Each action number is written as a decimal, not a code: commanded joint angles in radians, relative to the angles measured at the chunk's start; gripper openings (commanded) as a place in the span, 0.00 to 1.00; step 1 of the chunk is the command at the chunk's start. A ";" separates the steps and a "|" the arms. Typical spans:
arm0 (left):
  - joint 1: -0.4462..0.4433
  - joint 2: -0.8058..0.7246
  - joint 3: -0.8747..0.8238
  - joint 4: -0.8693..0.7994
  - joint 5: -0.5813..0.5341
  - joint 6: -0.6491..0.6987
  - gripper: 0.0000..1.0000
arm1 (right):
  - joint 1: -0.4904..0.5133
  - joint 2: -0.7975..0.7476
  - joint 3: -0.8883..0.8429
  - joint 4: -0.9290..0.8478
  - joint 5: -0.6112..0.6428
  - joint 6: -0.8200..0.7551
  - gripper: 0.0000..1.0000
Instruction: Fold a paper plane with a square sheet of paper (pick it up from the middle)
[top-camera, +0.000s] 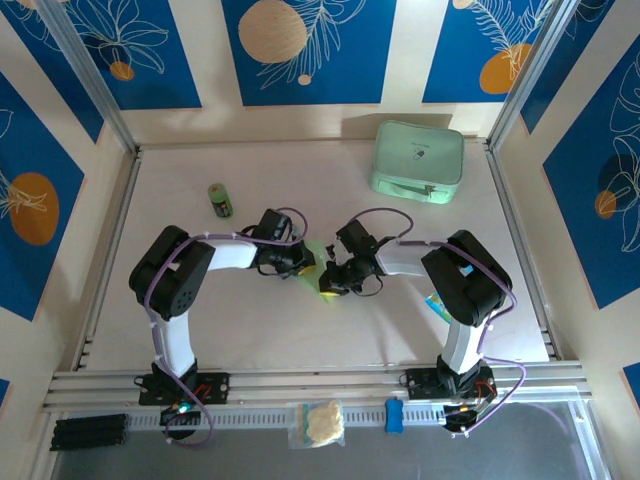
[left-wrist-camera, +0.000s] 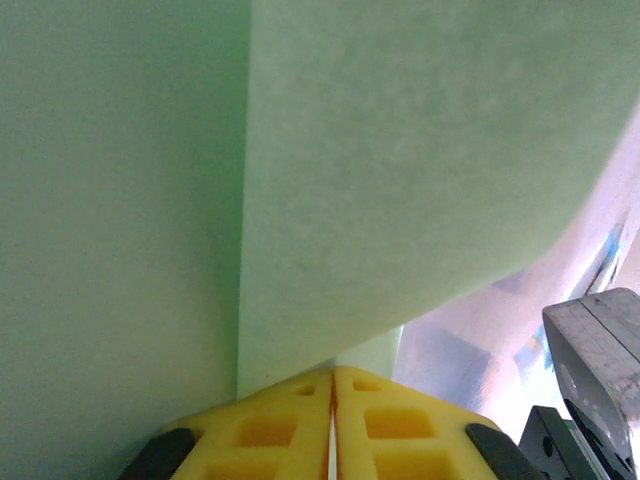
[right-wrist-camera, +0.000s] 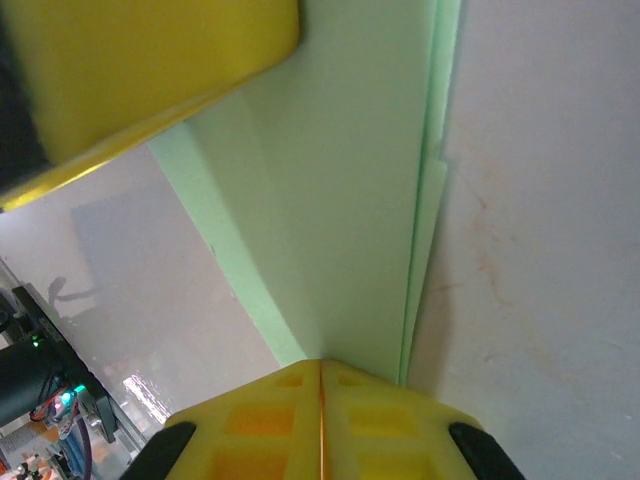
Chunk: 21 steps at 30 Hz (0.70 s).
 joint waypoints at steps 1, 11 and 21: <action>0.009 0.082 -0.033 -0.210 -0.148 0.012 0.13 | 0.022 -0.027 -0.066 -0.098 -0.025 -0.011 0.08; 0.009 0.089 -0.028 -0.218 -0.145 0.018 0.11 | 0.048 -0.173 -0.231 -0.108 0.003 0.008 0.07; -0.003 0.068 0.001 -0.216 -0.120 0.007 0.11 | 0.027 -0.241 -0.056 -0.131 0.136 -0.038 0.06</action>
